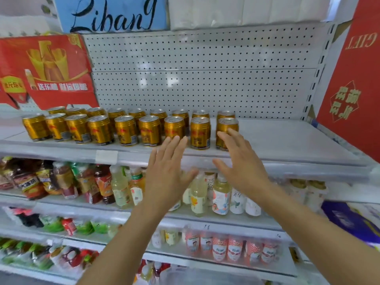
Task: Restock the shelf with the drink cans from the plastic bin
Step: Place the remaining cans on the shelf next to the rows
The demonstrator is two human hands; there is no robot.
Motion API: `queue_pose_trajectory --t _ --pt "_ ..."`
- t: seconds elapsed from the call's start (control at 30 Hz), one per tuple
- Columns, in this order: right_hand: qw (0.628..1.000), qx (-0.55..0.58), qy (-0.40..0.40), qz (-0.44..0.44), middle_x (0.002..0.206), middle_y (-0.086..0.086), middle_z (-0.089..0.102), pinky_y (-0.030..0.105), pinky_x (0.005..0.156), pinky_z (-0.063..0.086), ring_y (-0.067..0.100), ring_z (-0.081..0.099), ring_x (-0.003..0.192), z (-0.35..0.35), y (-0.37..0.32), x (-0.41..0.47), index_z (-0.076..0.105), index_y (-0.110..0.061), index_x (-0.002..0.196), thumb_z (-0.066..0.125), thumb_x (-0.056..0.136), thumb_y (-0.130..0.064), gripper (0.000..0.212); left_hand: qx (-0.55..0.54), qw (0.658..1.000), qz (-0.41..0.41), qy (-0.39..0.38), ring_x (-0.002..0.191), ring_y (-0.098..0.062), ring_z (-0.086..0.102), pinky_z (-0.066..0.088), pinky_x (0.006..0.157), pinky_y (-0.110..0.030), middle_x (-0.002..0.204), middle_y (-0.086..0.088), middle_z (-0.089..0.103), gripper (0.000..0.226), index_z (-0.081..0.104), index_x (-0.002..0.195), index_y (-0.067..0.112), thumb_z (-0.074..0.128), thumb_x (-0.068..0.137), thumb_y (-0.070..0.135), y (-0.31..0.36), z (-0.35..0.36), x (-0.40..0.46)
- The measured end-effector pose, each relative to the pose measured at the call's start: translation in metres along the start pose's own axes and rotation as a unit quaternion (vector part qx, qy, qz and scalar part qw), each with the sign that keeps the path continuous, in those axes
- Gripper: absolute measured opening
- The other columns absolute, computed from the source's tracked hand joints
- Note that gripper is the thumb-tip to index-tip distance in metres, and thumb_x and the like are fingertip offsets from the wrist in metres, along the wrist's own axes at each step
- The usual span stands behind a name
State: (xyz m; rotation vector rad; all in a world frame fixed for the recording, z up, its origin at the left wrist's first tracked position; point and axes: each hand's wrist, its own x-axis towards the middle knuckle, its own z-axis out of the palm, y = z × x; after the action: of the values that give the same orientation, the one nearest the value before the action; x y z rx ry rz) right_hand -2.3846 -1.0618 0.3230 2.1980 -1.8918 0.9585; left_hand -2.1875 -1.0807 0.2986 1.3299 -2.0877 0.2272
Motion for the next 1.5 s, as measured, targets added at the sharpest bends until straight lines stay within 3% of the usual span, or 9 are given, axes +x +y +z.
queue_pose_trajectory --t 0.1,0.27,0.47,0.7,0.83,0.93,1.1,1.33,1.5 --pt "0.999 0.002 0.032 -0.028 0.155 0.002 0.029 0.040 0.109 0.033 0.022 0.031 0.139 0.034 -0.045 -0.043 0.033 -0.022 0.147 0.056 0.092 -0.037 0.061 0.005 1.000 0.007 0.019 0.146 -0.025 0.024 0.024 0.117 -0.051 0.155 -0.002 0.034 0.074 0.029 0.151 0.020 0.042 0.090 0.061 -0.038 -0.010 -0.058" --pt "0.995 0.057 0.050 -0.058 0.148 0.001 0.040 0.035 0.100 0.042 0.021 0.043 0.131 0.114 -0.136 -0.116 0.038 -0.021 0.143 0.051 0.091 -0.038 0.056 0.012 1.000 0.013 -0.001 0.142 -0.023 0.033 0.031 0.113 -0.049 0.153 0.000 0.038 0.070 0.034 0.150 0.021 0.046 0.091 0.058 -0.118 -0.034 -0.157" --pt "0.990 0.135 -0.042 -0.018 0.146 -0.002 0.043 0.022 0.096 0.038 0.013 0.038 0.132 0.216 -0.232 -0.174 0.035 -0.028 0.144 0.058 0.089 -0.033 0.059 0.027 0.996 -0.040 -0.071 0.125 -0.027 0.052 0.044 0.100 -0.048 0.138 -0.005 0.054 0.064 0.043 0.143 0.019 0.054 0.090 0.053 -0.222 -0.054 -0.261" --pt "0.970 0.167 -0.172 -0.043 0.147 -0.002 0.040 0.033 0.094 0.046 0.015 0.039 0.133 0.349 -0.297 -0.177 0.034 -0.027 0.142 0.051 0.093 -0.038 0.054 0.064 0.977 -0.152 -0.138 0.120 -0.024 0.054 0.047 0.099 -0.043 0.134 -0.003 0.057 0.065 0.044 0.141 0.019 0.052 0.087 0.054 -0.337 -0.030 -0.341" --pt "0.953 0.172 -0.232 -0.095 0.148 -0.004 0.038 0.032 0.090 0.047 0.014 0.037 0.134 0.442 -0.317 -0.175 0.033 -0.024 0.145 0.054 0.094 -0.033 0.055 0.075 0.955 -0.216 -0.188 0.114 -0.026 0.058 0.047 0.099 -0.042 0.131 -0.003 0.059 0.064 0.046 0.140 0.019 0.059 0.085 0.050 -0.404 0.008 -0.378" --pt "0.941 0.161 -0.275 -0.111 0.145 0.000 0.044 0.034 0.085 0.051 0.018 0.044 0.129 0.517 -0.328 -0.175 0.038 -0.020 0.142 0.062 0.091 -0.029 0.057 0.078 0.930 -0.283 -0.223 0.112 -0.025 0.060 0.049 0.096 -0.041 0.128 0.000 0.060 0.063 0.050 0.137 0.021 0.068 0.082 0.046 -0.460 0.040 -0.412" --pt "0.909 0.119 -0.375 -0.138 0.139 0.003 0.052 0.034 0.084 0.053 0.022 0.055 0.122 0.653 -0.334 -0.174 0.036 -0.021 0.140 0.060 0.089 -0.033 0.058 0.079 0.892 -0.363 -0.256 0.097 -0.027 0.067 0.053 0.082 -0.038 0.115 0.000 0.066 0.066 0.054 0.128 0.019 0.080 0.071 0.040 -0.559 0.105 -0.467" --pt "0.868 0.090 -0.471 -0.127 0.143 0.005 0.046 0.041 0.088 0.054 0.027 0.051 0.126 0.828 -0.326 -0.192 0.038 -0.016 0.144 0.061 0.091 -0.030 0.059 0.014 0.842 -0.454 -0.290 0.111 -0.026 0.059 0.048 0.089 -0.039 0.126 0.001 0.059 0.062 0.048 0.137 0.019 0.068 0.083 0.039 -0.658 0.225 -0.541" --pt "0.836 0.050 -0.536 -0.106 0.148 -0.001 0.031 0.036 0.093 0.048 0.020 0.038 0.132 0.939 -0.310 -0.229 0.022 -0.023 0.149 0.053 0.095 -0.035 0.063 -0.039 0.792 -0.515 -0.326 0.126 -0.023 0.044 0.042 0.095 -0.038 0.143 0.002 0.040 0.064 0.031 0.148 0.022 0.058 0.092 0.038 -0.709 0.317 -0.613"
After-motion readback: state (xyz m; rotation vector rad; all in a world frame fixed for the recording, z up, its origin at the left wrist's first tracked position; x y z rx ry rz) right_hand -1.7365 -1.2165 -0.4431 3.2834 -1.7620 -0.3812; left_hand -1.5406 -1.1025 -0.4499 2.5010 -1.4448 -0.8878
